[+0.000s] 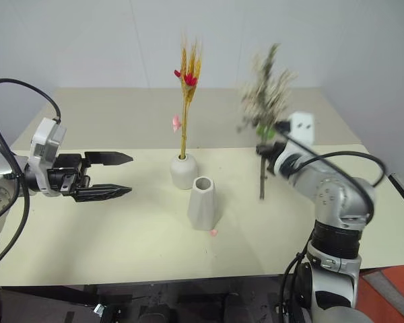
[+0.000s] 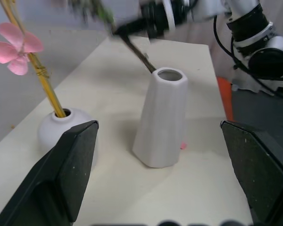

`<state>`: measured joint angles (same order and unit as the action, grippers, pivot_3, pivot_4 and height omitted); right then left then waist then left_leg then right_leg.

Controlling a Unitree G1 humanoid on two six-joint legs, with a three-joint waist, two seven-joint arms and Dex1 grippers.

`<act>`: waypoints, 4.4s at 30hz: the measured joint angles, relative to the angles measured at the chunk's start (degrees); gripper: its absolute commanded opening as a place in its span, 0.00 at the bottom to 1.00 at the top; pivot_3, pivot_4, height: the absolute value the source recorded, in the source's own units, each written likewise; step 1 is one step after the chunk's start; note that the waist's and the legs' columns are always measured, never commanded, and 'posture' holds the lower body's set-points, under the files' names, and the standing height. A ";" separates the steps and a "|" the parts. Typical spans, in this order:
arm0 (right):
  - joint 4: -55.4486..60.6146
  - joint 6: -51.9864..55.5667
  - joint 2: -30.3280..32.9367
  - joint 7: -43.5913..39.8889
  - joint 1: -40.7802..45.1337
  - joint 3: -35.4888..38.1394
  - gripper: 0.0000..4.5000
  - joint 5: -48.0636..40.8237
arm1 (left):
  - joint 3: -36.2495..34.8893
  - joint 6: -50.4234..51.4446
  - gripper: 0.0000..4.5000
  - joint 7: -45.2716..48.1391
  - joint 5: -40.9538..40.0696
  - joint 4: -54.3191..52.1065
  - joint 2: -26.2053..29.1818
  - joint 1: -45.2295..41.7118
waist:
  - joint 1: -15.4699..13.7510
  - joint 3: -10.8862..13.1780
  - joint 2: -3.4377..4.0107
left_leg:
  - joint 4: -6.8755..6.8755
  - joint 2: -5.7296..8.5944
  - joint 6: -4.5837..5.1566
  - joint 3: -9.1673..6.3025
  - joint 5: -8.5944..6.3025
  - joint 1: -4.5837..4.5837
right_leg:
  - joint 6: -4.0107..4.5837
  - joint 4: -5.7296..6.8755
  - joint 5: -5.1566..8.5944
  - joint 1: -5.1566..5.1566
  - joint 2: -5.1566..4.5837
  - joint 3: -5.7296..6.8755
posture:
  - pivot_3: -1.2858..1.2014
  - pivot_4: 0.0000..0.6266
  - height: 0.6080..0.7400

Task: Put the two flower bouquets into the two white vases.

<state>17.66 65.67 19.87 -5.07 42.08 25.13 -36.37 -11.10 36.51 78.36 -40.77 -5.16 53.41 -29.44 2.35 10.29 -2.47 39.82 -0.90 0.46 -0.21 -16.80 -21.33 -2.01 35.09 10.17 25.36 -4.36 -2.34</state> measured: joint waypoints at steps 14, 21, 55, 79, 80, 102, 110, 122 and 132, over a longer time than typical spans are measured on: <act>18.81 -11.55 -1.01 -8.85 -2.21 -7.86 0.05 -15.55 | 5.88 -2.43 1.00 6.76 3.63 8.78 0.77 -4.71 | 0.22 0.02 0.05 | 0.02 0.00 0.00 0.03 0.00 0.15 | 0.01 0.02 0.01 -0.05 0.02 -0.04 | 0.52 0.24 1.00; 18.34 -16.41 -2.29 -9.42 -2.99 -13.62 0.05 -13.80 | 6.04 -2.76 1.00 8.48 4.44 9.63 0.80 -6.07 | 0.12 0.02 0.05 | 0.03 0.02 -0.01 0.02 0.01 0.11 | 0.01 0.01 0.01 -0.04 0.00 -0.03 | 0.52 0.24 1.00; 12.79 -24.73 -4.10 -13.05 -10.50 -25.08 0.05 -4.94 | 5.87 -2.65 1.00 5.93 4.60 7.98 0.75 -4.45 | 0.11 0.02 0.05 | 0.03 0.02 -0.01 0.02 0.01 0.12 | 0.01 0.01 0.01 -0.02 0.01 -0.03 | 0.52 0.24 1.00; 16.30 -27.79 -1.09 -18.87 -23.05 -26.00 0.99 -1.18 | 5.89 -2.74 1.00 5.50 4.67 8.04 0.32 -4.47 | 0.10 0.02 0.05 | 0.05 0.01 -0.01 0.02 0.01 0.17 | 0.01 0.02 0.02 -0.05 0.01 -0.04 | 0.52 0.24 1.00; 16.61 -27.85 -0.74 -19.20 -23.25 -25.58 0.99 -1.20 | 5.89 -2.74 1.00 5.50 4.67 8.05 0.27 -4.47 | 0.09 0.02 0.05 | 0.05 0.01 -0.01 0.01 0.01 0.16 | 0.01 0.02 0.02 -0.06 0.02 -0.04 | 0.52 0.24 1.00; -4.80 -13.55 0.84 -29.16 -4.09 -20.51 0.99 -22.82 | 6.08 -2.72 1.00 5.21 4.82 8.22 -0.38 -4.75 | 0.07 0.02 0.05 | 0.00 -0.01 0.01 0.00 0.00 0.08 | 0.02 0.03 0.01 -0.09 0.01 0.00 | 0.52 0.24 1.00; -1.98 -11.05 4.15 -31.46 -8.87 -15.73 0.99 -31.83 | 5.47 -2.68 1.00 4.76 4.74 7.93 0.06 -3.90 | -0.19 0.02 0.05 | 0.02 0.00 0.02 0.01 -0.01 0.09 | 0.01 -0.02 0.01 -0.09 0.00 0.00 | 0.52 0.24 1.00; 2.99 -10.90 11.64 -29.35 -18.09 -12.41 0.99 -32.73 | 5.71 -2.70 1.00 4.74 4.81 8.21 -0.25 -4.35 | -0.38 0.02 0.05 | 0.04 0.04 0.01 0.01 0.00 0.11 | 0.00 -0.02 0.02 -0.10 -0.04 -0.01 | 0.52 0.24 1.00; 7.91 -11.57 26.11 -32.60 -27.75 -2.50 0.99 -31.17 | 4.40 -2.52 1.00 3.29 3.60 6.65 -0.54 -2.01 | -0.76 0.02 0.04 | 0.06 -0.02 0.01 0.03 0.00 0.20 | -0.02 -0.05 0.03 -0.16 0.03 -0.05 | 0.52 0.24 1.00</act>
<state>25.56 54.11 45.98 -37.67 14.33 22.63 -67.55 -6.71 33.99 81.65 -37.18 1.49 52.87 -31.45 1.58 10.30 -2.43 39.88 -0.91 0.47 -0.17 -16.80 -21.13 -2.02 35.04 10.20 25.19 -4.33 -2.39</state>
